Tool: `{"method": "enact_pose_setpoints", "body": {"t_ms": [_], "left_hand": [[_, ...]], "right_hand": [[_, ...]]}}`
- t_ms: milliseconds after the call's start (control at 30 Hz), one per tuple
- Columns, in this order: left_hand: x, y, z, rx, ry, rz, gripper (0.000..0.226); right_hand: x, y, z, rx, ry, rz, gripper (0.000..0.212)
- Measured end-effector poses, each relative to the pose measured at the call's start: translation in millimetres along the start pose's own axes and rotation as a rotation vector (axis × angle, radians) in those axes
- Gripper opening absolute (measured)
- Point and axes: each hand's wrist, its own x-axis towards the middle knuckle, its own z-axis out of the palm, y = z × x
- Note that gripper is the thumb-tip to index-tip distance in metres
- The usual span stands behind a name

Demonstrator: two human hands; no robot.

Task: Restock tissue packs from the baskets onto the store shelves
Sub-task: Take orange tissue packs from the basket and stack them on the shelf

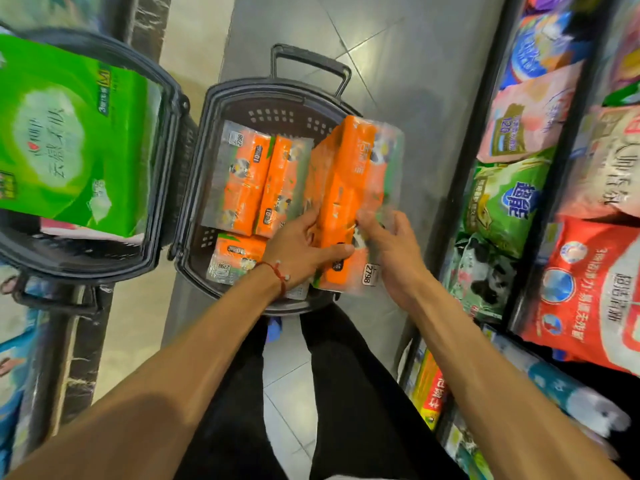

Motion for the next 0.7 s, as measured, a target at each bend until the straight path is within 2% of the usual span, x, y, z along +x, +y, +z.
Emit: {"method": "enact_pose_setpoints", "body": {"t_ms": [67, 167, 300, 467, 633, 700], "left_hand": [[-23.3, 10.6, -2.4, -0.049, -0.021, -0.006, 0.080], [-62.5, 22.2, -9.1, -0.051, -0.053, 0.026, 0.092], [-118.2, 30.7, -23.5, -0.050, -0.080, 0.079, 0.079], [-194.0, 26.5, -45.6, 0.003, -0.091, 0.202, 0.087], [-264.5, 34.0, -74.4, 0.026, 0.008, 0.329, 0.061], [-286.1, 36.9, -83.0, 0.050, 0.146, 0.328, 0.054]], "right_hand": [[-25.9, -10.5, 1.6, -0.023, -0.018, -0.033, 0.054], [-69.8, -24.8, 2.4, -0.043, -0.046, -0.112, 0.042], [-133.7, -36.3, 2.6, -0.087, -0.117, -0.162, 0.036], [-216.6, -40.5, 16.4, -0.124, -0.117, -0.238, 0.033], [-285.3, -54.5, 30.0, -0.164, -0.163, -0.300, 0.026], [-304.7, -62.3, 35.7, -0.191, -0.232, -0.315, 0.027]]}}
